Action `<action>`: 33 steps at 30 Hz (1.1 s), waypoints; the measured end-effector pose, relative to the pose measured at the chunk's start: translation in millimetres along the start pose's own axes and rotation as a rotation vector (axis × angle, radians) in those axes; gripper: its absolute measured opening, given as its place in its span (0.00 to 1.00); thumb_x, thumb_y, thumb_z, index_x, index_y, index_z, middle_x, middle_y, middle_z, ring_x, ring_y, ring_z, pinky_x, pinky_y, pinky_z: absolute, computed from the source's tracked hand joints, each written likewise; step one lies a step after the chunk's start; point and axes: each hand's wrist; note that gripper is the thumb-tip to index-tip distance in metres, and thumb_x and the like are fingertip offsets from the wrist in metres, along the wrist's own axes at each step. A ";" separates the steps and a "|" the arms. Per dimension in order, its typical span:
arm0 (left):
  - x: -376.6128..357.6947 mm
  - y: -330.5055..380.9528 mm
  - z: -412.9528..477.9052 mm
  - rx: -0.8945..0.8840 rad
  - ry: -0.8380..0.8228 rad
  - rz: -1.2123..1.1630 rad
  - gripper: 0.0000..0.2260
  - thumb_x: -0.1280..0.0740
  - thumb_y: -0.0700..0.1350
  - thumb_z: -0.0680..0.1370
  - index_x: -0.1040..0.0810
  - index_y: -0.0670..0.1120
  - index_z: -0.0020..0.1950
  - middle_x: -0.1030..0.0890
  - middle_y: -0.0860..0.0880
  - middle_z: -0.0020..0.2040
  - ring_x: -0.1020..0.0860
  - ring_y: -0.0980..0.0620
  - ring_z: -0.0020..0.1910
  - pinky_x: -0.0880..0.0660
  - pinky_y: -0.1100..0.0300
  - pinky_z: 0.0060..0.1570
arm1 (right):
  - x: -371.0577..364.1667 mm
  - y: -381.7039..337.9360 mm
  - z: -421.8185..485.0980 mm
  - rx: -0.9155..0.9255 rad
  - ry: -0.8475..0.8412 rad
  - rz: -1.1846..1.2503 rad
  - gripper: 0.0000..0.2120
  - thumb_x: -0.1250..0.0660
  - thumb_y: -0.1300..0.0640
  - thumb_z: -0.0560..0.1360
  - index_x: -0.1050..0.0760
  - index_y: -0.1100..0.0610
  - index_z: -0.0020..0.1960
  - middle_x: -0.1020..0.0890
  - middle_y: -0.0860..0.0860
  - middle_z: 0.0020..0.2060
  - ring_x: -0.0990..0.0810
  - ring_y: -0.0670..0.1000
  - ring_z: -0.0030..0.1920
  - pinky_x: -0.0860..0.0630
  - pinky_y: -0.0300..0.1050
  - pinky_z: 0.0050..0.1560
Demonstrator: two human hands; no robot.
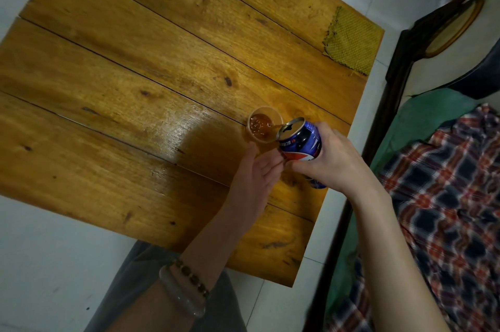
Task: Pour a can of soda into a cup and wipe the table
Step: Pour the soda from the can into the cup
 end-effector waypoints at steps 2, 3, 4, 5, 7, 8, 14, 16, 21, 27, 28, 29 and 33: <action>-0.2 0.0 -0.2 0.009 0.002 -0.012 0.23 0.52 0.57 0.81 0.23 0.45 0.53 0.15 0.51 0.44 0.22 0.58 0.52 0.31 0.63 0.55 | -0.1 -0.2 0.0 0.000 -0.002 -0.004 0.30 0.28 0.38 0.56 0.34 0.46 0.53 0.26 0.49 0.45 0.26 0.52 0.48 0.24 0.55 0.49; -0.1 -0.1 -0.1 0.011 0.006 -0.015 0.23 0.52 0.57 0.81 0.23 0.44 0.54 0.15 0.51 0.44 0.22 0.57 0.53 0.31 0.63 0.55 | -0.1 -0.2 0.0 0.000 -0.002 -0.006 0.30 0.29 0.37 0.55 0.34 0.46 0.53 0.26 0.49 0.45 0.26 0.52 0.47 0.24 0.55 0.49; 0.2 -0.3 0.2 0.012 0.007 -0.013 0.23 0.52 0.57 0.81 0.23 0.44 0.54 0.15 0.52 0.44 0.22 0.57 0.53 0.31 0.64 0.55 | -0.2 -0.3 0.1 0.000 -0.004 -0.008 0.31 0.29 0.37 0.55 0.34 0.46 0.53 0.26 0.49 0.46 0.26 0.52 0.47 0.24 0.55 0.49; 0.1 -0.4 0.3 0.014 0.004 -0.012 0.23 0.52 0.57 0.81 0.23 0.45 0.54 0.15 0.52 0.44 0.23 0.57 0.53 0.31 0.64 0.55 | -0.1 -0.5 0.0 -0.001 -0.005 -0.009 0.31 0.29 0.36 0.55 0.34 0.46 0.53 0.26 0.49 0.46 0.26 0.52 0.47 0.24 0.55 0.49; 0.2 -0.4 0.1 0.020 -0.002 -0.007 0.23 0.53 0.57 0.81 0.23 0.45 0.54 0.15 0.52 0.45 0.23 0.57 0.54 0.32 0.63 0.55 | 0.3 -0.8 -0.7 -0.002 -0.006 -0.007 0.31 0.30 0.36 0.55 0.34 0.47 0.53 0.26 0.49 0.46 0.26 0.53 0.47 0.24 0.55 0.49; 0.6 -0.6 0.1 0.024 0.000 -0.008 0.24 0.53 0.57 0.81 0.23 0.45 0.54 0.15 0.52 0.45 0.23 0.57 0.54 0.32 0.63 0.55 | 0.5 -0.9 -1.0 -0.002 -0.006 -0.006 0.32 0.30 0.35 0.54 0.34 0.47 0.53 0.26 0.49 0.46 0.26 0.52 0.47 0.24 0.55 0.49; 0.8 0.3 -1.3 0.029 0.011 -0.023 0.24 0.53 0.57 0.81 0.23 0.43 0.55 0.15 0.49 0.48 0.23 0.55 0.57 0.32 0.61 0.60 | 1.8 -1.7 -1.1 -0.002 -0.010 -0.016 0.32 0.32 0.35 0.53 0.34 0.47 0.53 0.26 0.49 0.45 0.26 0.52 0.47 0.23 0.55 0.49; -0.5 0.7 -2.0 0.035 0.027 -0.039 0.24 0.52 0.56 0.81 0.23 0.42 0.57 0.15 0.49 0.47 0.25 0.53 0.61 0.31 0.62 0.57 | 2.2 -1.4 -0.4 0.001 -0.012 -0.019 0.32 0.32 0.35 0.53 0.34 0.47 0.53 0.26 0.49 0.45 0.26 0.51 0.46 0.23 0.54 0.48; -1.4 0.7 0.1 0.073 0.028 -0.207 0.27 0.53 0.56 0.82 0.31 0.38 0.68 0.20 0.44 0.56 0.31 0.49 0.68 0.23 0.62 0.44 | 3.9 -0.6 0.3 0.007 -0.019 -0.027 0.33 0.32 0.33 0.53 0.34 0.47 0.53 0.26 0.50 0.46 0.26 0.52 0.47 0.23 0.55 0.48; 2.8 -4.1 5.0 0.066 0.008 -0.190 0.23 0.54 0.53 0.82 0.25 0.40 0.58 0.16 0.48 0.44 0.33 0.49 0.70 0.28 0.64 0.50 | 4.0 -1.7 1.0 0.005 -0.021 -0.020 0.32 0.30 0.35 0.54 0.34 0.47 0.53 0.25 0.50 0.46 0.26 0.52 0.46 0.23 0.54 0.49; 2.8 -3.9 4.2 0.063 0.011 -0.182 0.23 0.53 0.54 0.82 0.26 0.40 0.60 0.16 0.48 0.46 0.33 0.49 0.70 0.27 0.63 0.49 | 3.9 -1.9 0.8 0.005 -0.023 -0.019 0.31 0.29 0.36 0.55 0.34 0.47 0.53 0.26 0.50 0.46 0.26 0.52 0.46 0.23 0.54 0.49; 2.5 -3.3 3.4 0.064 0.010 -0.188 0.24 0.53 0.55 0.82 0.27 0.39 0.63 0.17 0.47 0.48 0.31 0.49 0.68 0.25 0.63 0.47 | 3.8 -2.1 0.5 0.006 -0.024 -0.018 0.31 0.29 0.37 0.55 0.34 0.47 0.53 0.26 0.50 0.46 0.26 0.52 0.46 0.23 0.54 0.49; 2.9 -5.0 3.9 0.005 0.060 -0.091 0.24 0.50 0.58 0.81 0.26 0.41 0.58 0.19 0.47 0.49 0.24 0.54 0.59 0.24 0.62 0.50 | 3.9 -2.2 -0.5 0.010 -0.022 -0.016 0.32 0.30 0.36 0.54 0.34 0.47 0.53 0.25 0.50 0.46 0.25 0.52 0.46 0.23 0.55 0.48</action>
Point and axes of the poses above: each hand's wrist, its own z-axis towards the middle knuckle, its own x-axis out of the back of the hand, y = z × x
